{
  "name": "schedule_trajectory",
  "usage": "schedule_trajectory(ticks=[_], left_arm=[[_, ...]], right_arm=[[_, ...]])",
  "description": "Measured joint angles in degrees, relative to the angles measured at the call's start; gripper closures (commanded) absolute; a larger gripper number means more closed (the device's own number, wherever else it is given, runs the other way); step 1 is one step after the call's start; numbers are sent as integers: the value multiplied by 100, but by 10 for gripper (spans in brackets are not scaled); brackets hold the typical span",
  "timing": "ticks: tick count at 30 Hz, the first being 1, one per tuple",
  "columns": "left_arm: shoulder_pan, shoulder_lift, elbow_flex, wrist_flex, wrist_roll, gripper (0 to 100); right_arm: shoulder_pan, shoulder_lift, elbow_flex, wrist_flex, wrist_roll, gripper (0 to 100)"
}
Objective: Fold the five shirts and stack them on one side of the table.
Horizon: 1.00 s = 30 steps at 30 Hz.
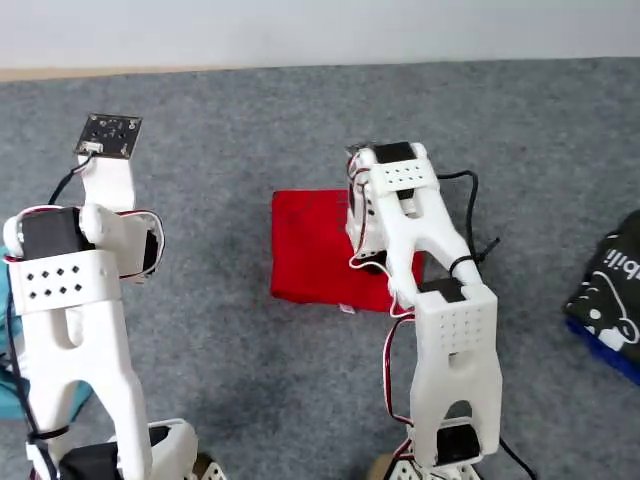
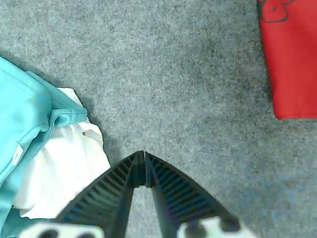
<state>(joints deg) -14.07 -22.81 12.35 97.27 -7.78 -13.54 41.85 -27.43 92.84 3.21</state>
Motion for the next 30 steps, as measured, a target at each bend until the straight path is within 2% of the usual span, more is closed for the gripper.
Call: schedule_trajectory(ticks=[7,15,24,30], left_arm=[[0,0,0,0,0,994],[0,0,0,0,0,994],[0,0,0,0,0,994],[0,0,0,0,0,994]], right_arm=[[35,-563,-9,185,255,989],[18,-897,-105,-53,264,989],[-1310,-888,-105,299,273,989],[-1688,-431,-105,-35,273,989]])
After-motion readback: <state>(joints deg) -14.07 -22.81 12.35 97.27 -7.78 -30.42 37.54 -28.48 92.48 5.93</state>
